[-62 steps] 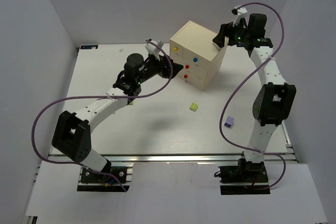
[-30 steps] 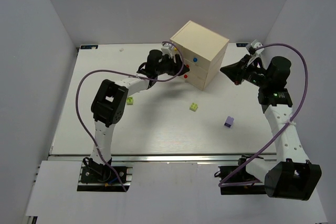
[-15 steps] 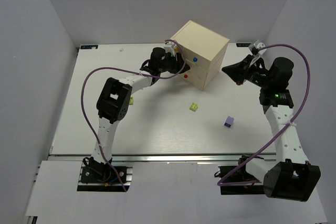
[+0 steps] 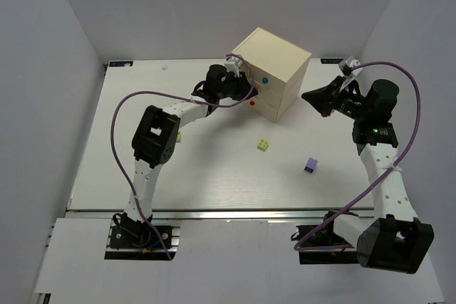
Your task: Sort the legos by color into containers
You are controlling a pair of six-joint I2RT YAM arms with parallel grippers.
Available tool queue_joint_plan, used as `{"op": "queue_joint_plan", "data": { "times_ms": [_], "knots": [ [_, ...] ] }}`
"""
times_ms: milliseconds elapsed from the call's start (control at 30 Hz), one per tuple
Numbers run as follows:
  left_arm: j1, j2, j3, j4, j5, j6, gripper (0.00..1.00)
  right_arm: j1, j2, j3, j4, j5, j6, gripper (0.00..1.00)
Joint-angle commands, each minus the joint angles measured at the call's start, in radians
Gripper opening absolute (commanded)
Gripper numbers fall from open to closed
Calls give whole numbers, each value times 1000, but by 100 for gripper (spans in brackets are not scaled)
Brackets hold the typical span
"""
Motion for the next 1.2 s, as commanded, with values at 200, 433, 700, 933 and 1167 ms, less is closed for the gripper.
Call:
{"op": "queue_joint_plan", "data": {
  "times_ms": [200,433,700,933,1167],
  "knots": [
    [-5,-200,-159,29,-75,61,21,-13,-22,-17,64,-18,17,4],
    [4,-332,-317,20,-68,108,21,-12,-12,-19,64,-21,13,5],
    [4,-369,-379,29,-56,110,42,-15,10,-14,53,-93,-18,48],
    [13,-376,-340,-3,-41,113,82,-6,36,1,-207,-330,-385,80],
    [14,-557,-385,-161,-79,169,78,30,125,55,-785,-221,-1186,72]
  ]
}}
